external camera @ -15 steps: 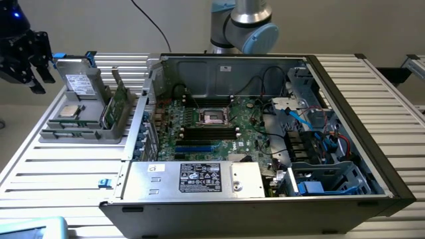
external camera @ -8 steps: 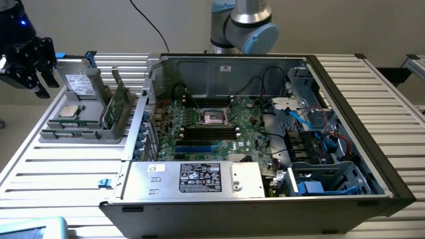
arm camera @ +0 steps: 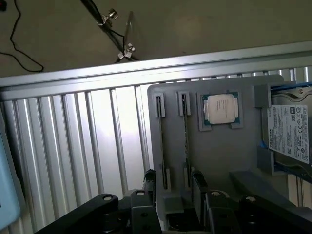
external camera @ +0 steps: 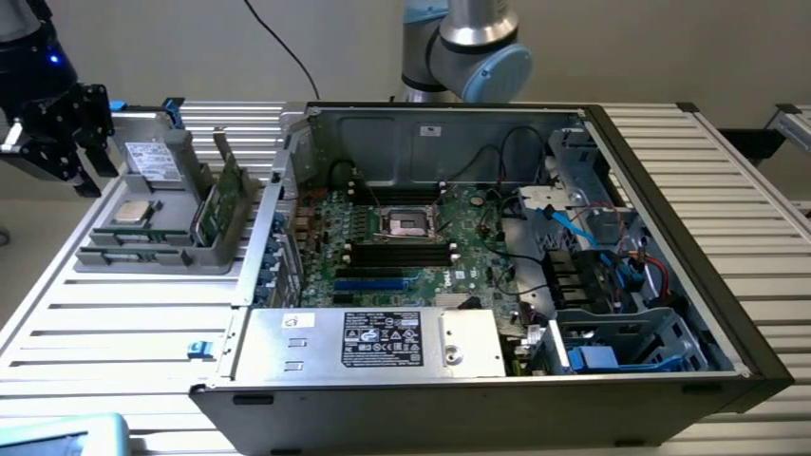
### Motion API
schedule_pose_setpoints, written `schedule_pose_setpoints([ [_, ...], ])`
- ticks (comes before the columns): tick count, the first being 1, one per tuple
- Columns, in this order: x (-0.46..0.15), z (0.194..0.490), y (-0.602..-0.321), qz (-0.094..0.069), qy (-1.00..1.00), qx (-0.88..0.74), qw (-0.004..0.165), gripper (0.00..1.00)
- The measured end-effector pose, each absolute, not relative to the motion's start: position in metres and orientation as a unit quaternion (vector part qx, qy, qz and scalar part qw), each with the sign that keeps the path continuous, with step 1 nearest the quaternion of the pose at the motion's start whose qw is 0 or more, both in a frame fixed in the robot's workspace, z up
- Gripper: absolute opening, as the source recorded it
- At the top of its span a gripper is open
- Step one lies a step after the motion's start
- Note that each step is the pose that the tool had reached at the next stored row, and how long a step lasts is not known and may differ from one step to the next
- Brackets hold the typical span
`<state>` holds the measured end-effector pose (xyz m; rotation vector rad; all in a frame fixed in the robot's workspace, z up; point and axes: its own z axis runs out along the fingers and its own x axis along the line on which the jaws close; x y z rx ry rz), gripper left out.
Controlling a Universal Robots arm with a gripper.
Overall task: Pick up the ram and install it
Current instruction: 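Pick up the ram and move it above insertion slot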
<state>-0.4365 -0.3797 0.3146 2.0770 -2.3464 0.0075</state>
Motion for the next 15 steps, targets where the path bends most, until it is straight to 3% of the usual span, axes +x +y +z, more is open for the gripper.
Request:
schedule_pose_setpoints([
  [15, -0.433, 0.287, -0.38, 0.003, -0.749, 0.663, 0.005, 0.43],
])
